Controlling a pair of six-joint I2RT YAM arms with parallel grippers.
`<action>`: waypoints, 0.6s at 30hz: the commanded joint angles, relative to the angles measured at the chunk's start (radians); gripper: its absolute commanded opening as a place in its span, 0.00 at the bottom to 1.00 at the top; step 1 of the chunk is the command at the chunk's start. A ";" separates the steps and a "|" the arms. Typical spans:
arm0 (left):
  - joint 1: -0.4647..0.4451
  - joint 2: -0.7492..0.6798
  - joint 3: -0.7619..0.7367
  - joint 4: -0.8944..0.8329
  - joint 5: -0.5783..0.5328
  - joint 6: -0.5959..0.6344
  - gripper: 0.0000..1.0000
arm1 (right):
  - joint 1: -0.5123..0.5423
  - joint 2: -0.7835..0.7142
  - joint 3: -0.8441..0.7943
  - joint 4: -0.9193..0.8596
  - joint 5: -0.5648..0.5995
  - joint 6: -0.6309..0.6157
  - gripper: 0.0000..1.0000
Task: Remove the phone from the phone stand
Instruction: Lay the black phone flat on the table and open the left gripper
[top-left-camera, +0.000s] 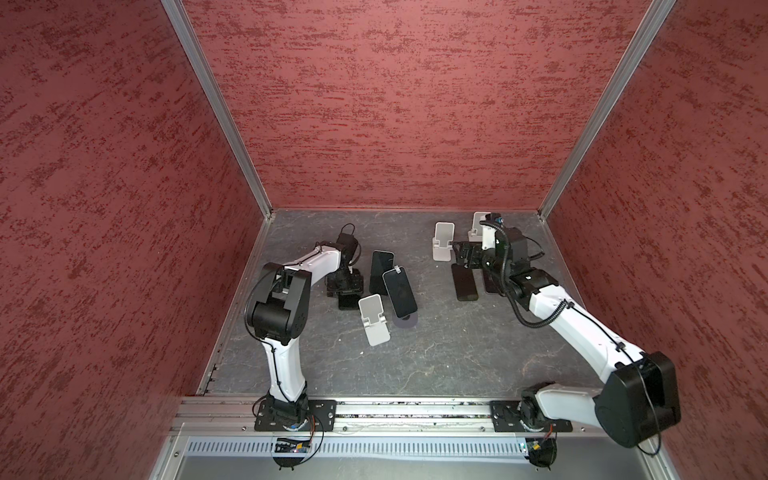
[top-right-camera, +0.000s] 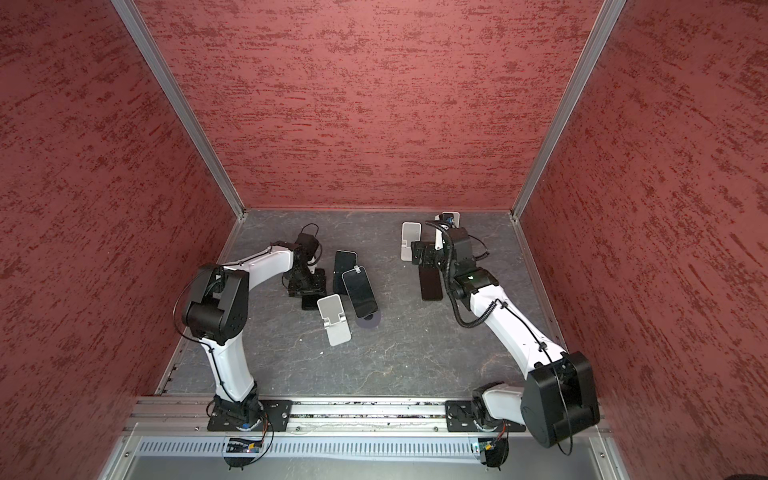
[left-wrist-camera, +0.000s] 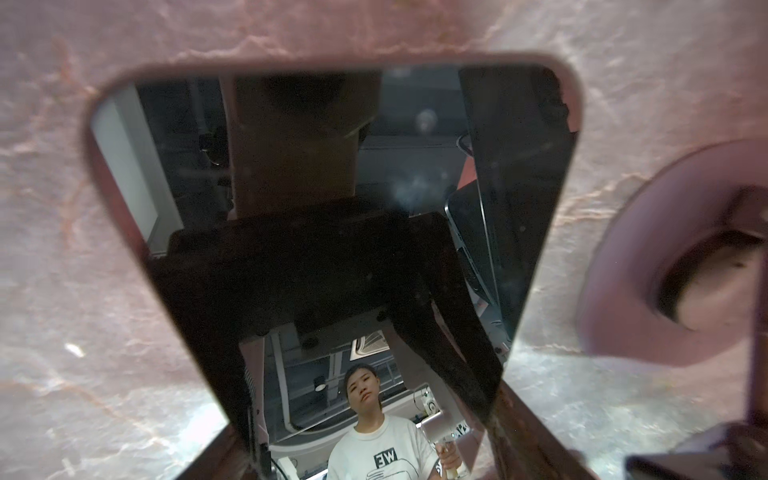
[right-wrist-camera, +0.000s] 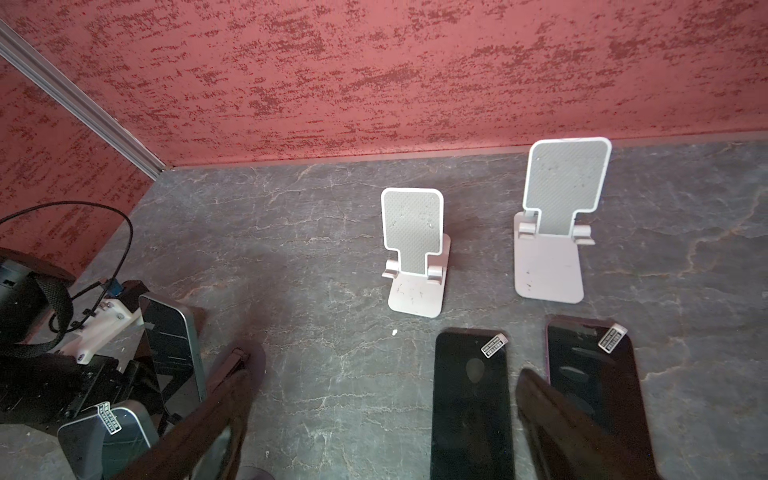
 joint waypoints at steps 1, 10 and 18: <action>0.009 0.051 -0.008 -0.052 -0.042 -0.006 0.67 | -0.004 -0.021 -0.015 0.017 0.014 0.000 0.99; 0.009 0.070 0.008 -0.055 -0.050 -0.009 0.72 | -0.004 -0.024 -0.016 0.024 0.018 -0.001 0.99; 0.009 0.087 0.025 -0.060 -0.057 -0.009 0.74 | -0.004 -0.027 -0.020 0.026 0.023 -0.003 0.99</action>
